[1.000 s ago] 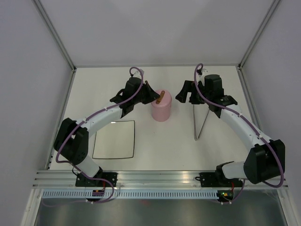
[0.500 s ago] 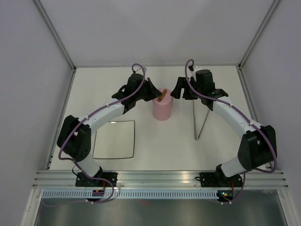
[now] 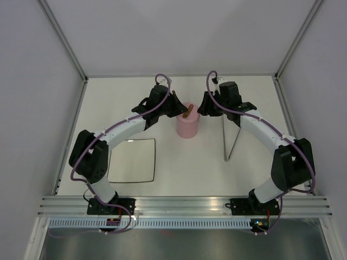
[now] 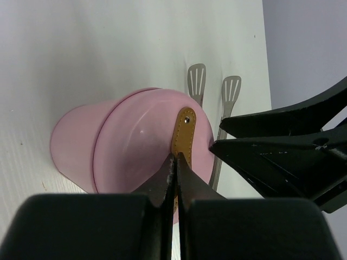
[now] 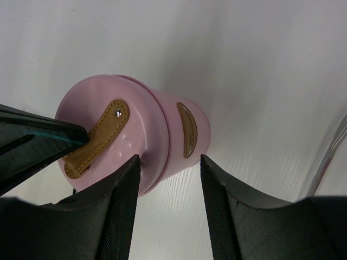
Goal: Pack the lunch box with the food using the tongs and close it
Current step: Close the box lid on the packing box.
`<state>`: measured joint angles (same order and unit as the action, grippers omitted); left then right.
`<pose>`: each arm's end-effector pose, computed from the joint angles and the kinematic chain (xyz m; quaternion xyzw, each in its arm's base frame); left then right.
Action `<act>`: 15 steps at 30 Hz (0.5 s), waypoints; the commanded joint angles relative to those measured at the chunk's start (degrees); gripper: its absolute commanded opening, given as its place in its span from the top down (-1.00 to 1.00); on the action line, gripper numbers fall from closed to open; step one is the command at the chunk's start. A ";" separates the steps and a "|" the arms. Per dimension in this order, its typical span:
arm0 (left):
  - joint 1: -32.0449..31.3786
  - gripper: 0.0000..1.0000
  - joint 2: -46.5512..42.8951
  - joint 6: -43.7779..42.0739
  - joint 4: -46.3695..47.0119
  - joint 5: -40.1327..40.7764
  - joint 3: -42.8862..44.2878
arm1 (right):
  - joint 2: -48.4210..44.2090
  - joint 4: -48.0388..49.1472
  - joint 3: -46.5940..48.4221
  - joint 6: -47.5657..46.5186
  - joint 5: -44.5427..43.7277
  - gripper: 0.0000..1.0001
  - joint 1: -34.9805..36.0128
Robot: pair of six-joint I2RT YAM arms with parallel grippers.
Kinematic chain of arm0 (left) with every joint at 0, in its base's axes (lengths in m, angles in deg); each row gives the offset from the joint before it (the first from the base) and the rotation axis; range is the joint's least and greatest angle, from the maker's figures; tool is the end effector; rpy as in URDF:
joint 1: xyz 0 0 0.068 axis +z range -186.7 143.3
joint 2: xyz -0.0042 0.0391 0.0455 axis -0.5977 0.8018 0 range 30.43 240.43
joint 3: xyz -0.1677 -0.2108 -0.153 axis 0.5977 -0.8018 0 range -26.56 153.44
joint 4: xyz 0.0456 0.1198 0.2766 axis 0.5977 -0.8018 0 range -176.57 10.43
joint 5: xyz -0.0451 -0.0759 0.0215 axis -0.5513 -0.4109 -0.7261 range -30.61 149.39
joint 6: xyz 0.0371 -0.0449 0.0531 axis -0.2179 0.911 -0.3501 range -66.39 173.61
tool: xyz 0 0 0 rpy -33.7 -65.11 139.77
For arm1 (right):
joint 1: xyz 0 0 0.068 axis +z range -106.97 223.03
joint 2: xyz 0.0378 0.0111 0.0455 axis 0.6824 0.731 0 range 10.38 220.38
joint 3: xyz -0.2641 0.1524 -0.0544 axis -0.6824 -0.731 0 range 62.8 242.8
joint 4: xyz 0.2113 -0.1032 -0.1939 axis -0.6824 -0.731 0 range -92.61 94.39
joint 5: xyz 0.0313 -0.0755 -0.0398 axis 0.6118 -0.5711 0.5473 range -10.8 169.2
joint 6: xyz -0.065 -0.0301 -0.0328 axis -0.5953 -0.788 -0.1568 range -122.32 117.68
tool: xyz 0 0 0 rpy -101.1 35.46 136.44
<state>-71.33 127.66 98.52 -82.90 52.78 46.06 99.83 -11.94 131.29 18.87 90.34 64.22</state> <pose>0.3840 -0.2747 0.2803 -0.0471 0.8547 -0.3671 0.3639 0.3885 0.1647 0.2824 -0.0431 0.8918 0.2408 0.3805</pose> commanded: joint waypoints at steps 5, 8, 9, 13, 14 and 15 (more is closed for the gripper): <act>-0.09 0.95 0.94 -1.75 -3.25 0.90 2.88 | 5.03 -5.28 2.52 -2.29 -7.09 -0.04 0.61; 0.35 0.95 1.03 -1.22 -5.71 1.77 4.10 | 4.95 -5.37 4.10 -3.26 -7.97 -0.04 0.69; 0.44 0.95 1.29 -1.05 -7.89 3.00 4.46 | 5.21 -5.63 4.54 -3.52 -8.58 -0.04 0.78; 1.32 0.95 2.17 0.96 -11.42 4.94 4.20 | 7.05 -8.18 6.04 -5.19 -10.26 -0.04 1.57; 1.76 0.95 2.43 1.93 -11.69 4.59 3.59 | 7.58 -8.44 5.96 -5.63 -10.78 -0.03 1.83; 2.63 0.95 2.52 4.03 -11.61 3.20 1.93 | 7.76 -8.71 5.78 -5.81 -10.78 -0.02 2.36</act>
<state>-70.70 128.36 99.26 -89.46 54.79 49.03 105.49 -15.94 136.41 15.68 82.67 65.44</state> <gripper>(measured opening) 0.027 0.515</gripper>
